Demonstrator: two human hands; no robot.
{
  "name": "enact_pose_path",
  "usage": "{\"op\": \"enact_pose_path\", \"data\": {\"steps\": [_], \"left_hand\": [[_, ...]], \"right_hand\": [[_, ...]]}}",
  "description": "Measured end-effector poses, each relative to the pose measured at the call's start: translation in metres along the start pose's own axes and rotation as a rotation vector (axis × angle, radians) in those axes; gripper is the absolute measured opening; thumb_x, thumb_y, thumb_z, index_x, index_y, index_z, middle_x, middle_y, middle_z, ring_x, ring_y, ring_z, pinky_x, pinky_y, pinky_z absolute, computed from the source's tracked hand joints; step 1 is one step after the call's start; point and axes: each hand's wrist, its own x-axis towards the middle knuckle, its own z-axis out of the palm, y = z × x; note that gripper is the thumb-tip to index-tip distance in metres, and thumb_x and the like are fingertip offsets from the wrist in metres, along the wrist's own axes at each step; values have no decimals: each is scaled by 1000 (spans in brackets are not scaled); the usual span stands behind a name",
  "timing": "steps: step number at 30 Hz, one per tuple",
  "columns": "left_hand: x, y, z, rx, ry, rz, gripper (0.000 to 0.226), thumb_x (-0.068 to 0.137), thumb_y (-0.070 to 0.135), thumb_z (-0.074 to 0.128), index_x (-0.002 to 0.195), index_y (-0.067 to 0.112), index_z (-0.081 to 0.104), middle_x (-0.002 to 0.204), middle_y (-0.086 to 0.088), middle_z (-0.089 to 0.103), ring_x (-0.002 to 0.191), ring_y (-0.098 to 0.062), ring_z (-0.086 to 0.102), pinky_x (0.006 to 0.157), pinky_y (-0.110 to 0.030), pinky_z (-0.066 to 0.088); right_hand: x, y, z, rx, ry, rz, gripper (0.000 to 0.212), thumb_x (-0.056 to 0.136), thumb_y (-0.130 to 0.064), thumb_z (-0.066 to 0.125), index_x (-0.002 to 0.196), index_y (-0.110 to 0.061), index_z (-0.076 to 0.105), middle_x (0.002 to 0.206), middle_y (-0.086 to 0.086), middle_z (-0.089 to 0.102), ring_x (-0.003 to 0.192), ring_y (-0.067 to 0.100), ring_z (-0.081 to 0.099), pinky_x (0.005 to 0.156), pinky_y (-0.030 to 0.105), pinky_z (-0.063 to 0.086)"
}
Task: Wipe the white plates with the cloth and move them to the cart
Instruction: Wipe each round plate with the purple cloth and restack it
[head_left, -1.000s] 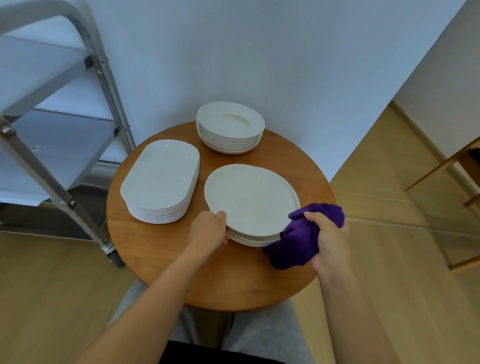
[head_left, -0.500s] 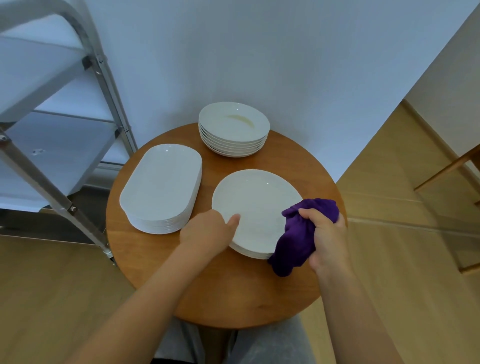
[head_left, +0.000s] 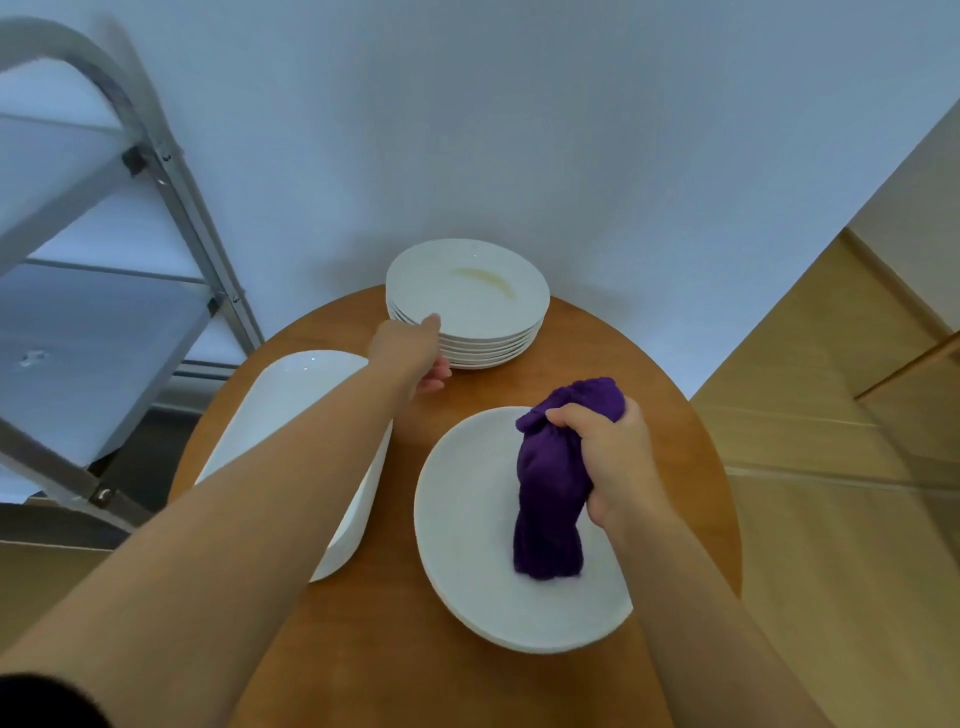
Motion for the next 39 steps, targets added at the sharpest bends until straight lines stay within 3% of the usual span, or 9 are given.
{"op": "enact_pose_path", "data": {"steps": [6, 12, 17, 22, 24, 28, 31, 35, 39], "left_hand": [[35, 8, 3, 59, -58, -110, 30, 89, 37, 61, 82, 9, 58, 60, -1, 61, 39, -6, 52, 32, -12, 38], [44, 16, 3, 119, -96, -208, 23, 90, 14, 48, 68, 11, 48, 28, 6, 44, 17, -2, 32, 29, -4, 24], [45, 16, 6, 76, -58, -182, 18, 92, 10, 50, 74, 7, 48, 59, -4, 56, 19, -3, 39, 28, -7, 29], [44, 15, 9, -1, 15, -164, 18, 89, 1, 49, 72, 5, 51, 59, -4, 51, 21, -2, 37, 29, -7, 29], [46, 17, 9, -47, 82, -135, 7, 87, -1, 52, 86, 1, 59, 59, -5, 52, 36, -7, 43, 40, -14, 37], [56, 19, 8, -82, 127, -90, 25, 85, -1, 55, 109, -3, 58, 57, -6, 54, 47, -10, 43, 45, -17, 40], [56, 12, 8, -49, 115, -114, 14, 85, -1, 54, 98, -3, 60, 56, -7, 54, 45, -11, 44, 32, -13, 35], [61, 3, 11, -19, 198, -99, 7, 83, 3, 56, 78, 3, 61, 55, -5, 58, 49, -14, 49, 48, -22, 42], [64, 6, 9, 34, 235, -38, 6, 80, 7, 57, 76, 4, 62, 47, 0, 57, 48, -14, 50, 56, -25, 47]], "right_hand": [[25, 4, 8, -38, -10, 20, 54, 72, -5, 74, 116, -22, 48, 100, 4, 62, 92, 21, 61, 71, 35, 53], [29, 8, 6, -47, -11, 50, 57, 72, -7, 74, 119, -23, 46, 104, 3, 60, 96, 23, 60, 81, 39, 54], [28, 10, -2, -39, -5, 59, 47, 71, -6, 75, 105, -26, 51, 101, 3, 62, 92, 22, 62, 73, 36, 55], [24, 11, -9, -23, 6, 66, 55, 71, -6, 76, 113, -27, 47, 101, 1, 61, 90, 20, 62, 60, 28, 51], [24, 12, -12, -19, 10, 67, 54, 71, -5, 75, 112, -27, 47, 101, 1, 61, 89, 19, 62, 59, 27, 50], [24, 11, -12, -18, 2, 61, 51, 72, -4, 75, 107, -29, 47, 99, 1, 61, 86, 18, 63, 56, 25, 49], [23, 10, -11, -41, 3, 59, 55, 71, -4, 75, 114, -25, 47, 101, 2, 60, 89, 20, 62, 59, 27, 50], [23, 12, -12, -33, 0, 56, 53, 71, -3, 75, 113, -23, 49, 101, 4, 62, 89, 22, 64, 61, 30, 52], [25, 13, -13, -35, -16, 48, 49, 71, -3, 75, 104, -28, 50, 102, 4, 62, 90, 22, 64, 63, 31, 53]]}}
